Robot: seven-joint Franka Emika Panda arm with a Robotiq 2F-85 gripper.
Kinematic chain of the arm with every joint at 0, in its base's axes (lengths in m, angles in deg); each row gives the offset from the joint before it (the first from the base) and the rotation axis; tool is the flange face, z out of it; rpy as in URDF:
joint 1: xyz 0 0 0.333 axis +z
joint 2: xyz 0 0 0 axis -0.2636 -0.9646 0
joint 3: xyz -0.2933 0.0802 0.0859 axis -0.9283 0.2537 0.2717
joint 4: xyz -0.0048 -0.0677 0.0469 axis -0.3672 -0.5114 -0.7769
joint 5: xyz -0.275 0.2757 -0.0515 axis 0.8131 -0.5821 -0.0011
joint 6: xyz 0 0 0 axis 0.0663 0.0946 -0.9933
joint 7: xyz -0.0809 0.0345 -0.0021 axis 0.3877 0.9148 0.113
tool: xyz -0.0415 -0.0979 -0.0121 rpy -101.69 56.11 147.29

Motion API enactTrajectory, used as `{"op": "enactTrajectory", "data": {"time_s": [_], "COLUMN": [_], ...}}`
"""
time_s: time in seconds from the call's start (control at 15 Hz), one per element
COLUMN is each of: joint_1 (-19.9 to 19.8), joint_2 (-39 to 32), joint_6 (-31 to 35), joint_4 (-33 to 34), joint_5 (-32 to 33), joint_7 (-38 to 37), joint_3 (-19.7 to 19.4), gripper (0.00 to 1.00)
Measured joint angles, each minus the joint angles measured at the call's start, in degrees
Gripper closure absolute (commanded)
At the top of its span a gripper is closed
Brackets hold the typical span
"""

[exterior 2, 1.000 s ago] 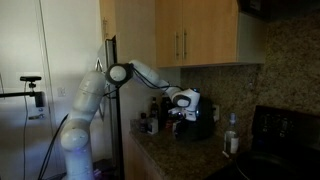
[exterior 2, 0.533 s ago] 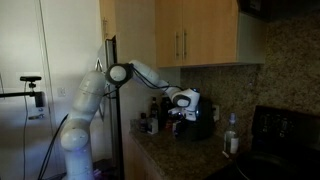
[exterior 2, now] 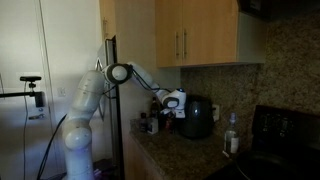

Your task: Move the glass bottle to the right of the counter, close the air fryer, then move the cellars to the right of the counter

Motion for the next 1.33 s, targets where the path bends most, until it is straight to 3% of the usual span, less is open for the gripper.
{"op": "enactTrajectory", "data": {"time_s": [0.53, 0.87, 1.07, 1.33], "joint_1": [1.56, 0.86, 0.49, -1.83], "joint_2": [1.94, 3.25, 5.39, 15.69], "joint_6": [11.53, 17.21, 6.79, -13.04], "joint_4": [-5.76, -5.69, -4.49, -5.13], "joint_5": [7.63, 13.6, 19.46, 23.1], "joint_7": [-0.47, -3.1, -4.47, 4.95], "joint_3": [-0.98, -6.47, -8.68, -8.82], "gripper": [0.0, 0.0, 0.0, 0.0]}}
